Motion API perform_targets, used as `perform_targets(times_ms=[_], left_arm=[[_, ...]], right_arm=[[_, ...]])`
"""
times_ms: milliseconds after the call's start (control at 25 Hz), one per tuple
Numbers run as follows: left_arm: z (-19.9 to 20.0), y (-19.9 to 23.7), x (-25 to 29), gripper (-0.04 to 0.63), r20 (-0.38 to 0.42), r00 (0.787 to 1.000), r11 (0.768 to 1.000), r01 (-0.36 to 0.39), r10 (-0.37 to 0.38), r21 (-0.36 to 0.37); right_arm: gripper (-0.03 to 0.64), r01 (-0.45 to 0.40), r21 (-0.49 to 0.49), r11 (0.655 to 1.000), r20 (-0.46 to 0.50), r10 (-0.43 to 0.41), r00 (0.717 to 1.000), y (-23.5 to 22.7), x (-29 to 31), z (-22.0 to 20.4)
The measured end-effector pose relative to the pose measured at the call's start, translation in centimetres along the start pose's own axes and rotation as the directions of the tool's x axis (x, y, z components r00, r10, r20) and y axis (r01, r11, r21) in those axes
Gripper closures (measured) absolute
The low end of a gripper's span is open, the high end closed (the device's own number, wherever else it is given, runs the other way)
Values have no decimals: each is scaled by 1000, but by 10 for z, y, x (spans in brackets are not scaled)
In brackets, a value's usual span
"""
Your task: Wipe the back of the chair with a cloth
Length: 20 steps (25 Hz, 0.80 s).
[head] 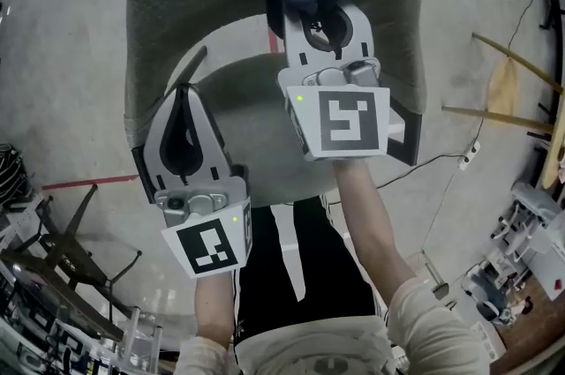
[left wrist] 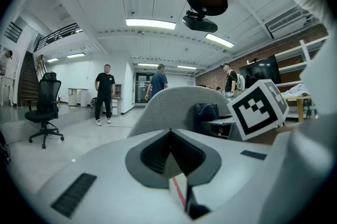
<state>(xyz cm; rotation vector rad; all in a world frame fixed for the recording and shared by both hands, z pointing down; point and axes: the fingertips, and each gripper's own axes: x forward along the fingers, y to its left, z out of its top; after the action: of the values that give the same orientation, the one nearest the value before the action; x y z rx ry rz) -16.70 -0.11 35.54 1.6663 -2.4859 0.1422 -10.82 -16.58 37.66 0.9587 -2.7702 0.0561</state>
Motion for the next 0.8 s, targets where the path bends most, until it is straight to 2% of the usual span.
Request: perform_targets(times_ms=[80, 240, 480, 640, 800], left_arm=[[3, -13, 7, 580, 10, 999, 999, 32, -32, 3], [11, -34, 16, 580, 42, 996, 997, 83, -83, 5], [15, -52, 16, 580, 5, 989, 989, 146, -146, 22], [19, -49, 13, 580, 28, 983, 984, 178, -179, 29], [27, -75, 25, 580, 38, 978, 978, 205, -206, 35]], right_arm=[[563, 61, 1, 998, 10, -61, 998, -22, -10, -1], [563, 130, 7, 991, 11, -130, 991, -51, -31, -3], [563, 226, 45, 973, 6, -227, 974, -76, -61, 2], [563, 262, 27, 965, 5, -262, 965, -72, -75, 1], [563, 294, 40, 955, -4, -294, 956, -96, -86, -4]])
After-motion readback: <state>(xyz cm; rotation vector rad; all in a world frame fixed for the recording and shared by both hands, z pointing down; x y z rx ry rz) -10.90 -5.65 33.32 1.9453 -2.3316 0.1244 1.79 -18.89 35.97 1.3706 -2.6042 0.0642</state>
